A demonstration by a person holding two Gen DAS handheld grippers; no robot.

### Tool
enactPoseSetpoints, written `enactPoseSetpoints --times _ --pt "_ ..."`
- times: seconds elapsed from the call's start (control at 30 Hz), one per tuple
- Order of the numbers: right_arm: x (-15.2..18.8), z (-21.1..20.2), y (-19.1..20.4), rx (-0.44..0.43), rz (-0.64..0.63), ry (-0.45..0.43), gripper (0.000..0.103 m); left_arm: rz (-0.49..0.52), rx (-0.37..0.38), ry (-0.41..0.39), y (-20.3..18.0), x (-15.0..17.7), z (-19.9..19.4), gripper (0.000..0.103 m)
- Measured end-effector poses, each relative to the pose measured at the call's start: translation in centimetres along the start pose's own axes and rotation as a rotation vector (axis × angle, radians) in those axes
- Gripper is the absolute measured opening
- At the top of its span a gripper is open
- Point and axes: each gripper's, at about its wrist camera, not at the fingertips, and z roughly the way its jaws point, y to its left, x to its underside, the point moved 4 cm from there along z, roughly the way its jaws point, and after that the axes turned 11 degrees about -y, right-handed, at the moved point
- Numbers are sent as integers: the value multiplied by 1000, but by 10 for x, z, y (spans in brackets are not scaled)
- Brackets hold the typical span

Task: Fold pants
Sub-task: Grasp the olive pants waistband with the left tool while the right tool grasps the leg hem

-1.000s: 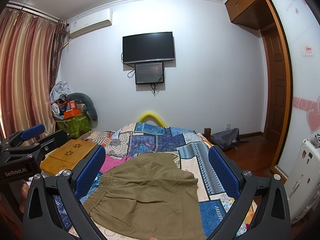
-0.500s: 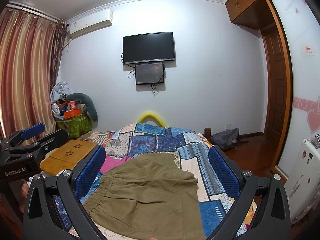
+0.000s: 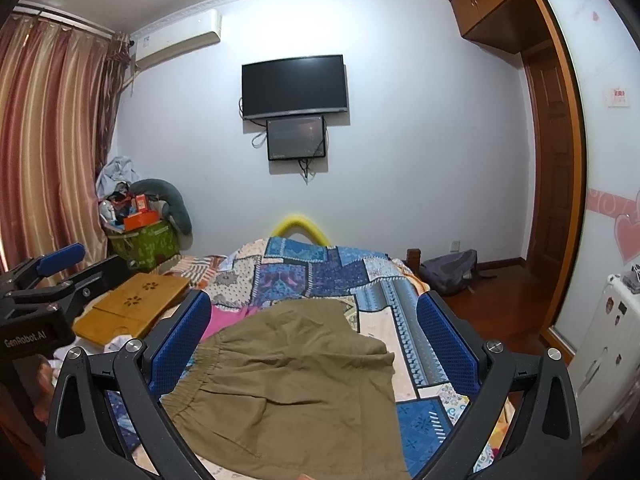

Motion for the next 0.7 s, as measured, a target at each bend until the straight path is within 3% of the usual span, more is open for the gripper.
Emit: enactPoseSetpoints --times 0.2,0.43,0.7 --pt "29 38 -25 53 -13 96 102 6 -23 129 20 27 54 103" --pt "74 82 -62 125 -56 247 102 12 -58 355 53 85 131 103" --pt "130 134 -94 114 -78 435 102 19 -61 584 83 151 189 103"
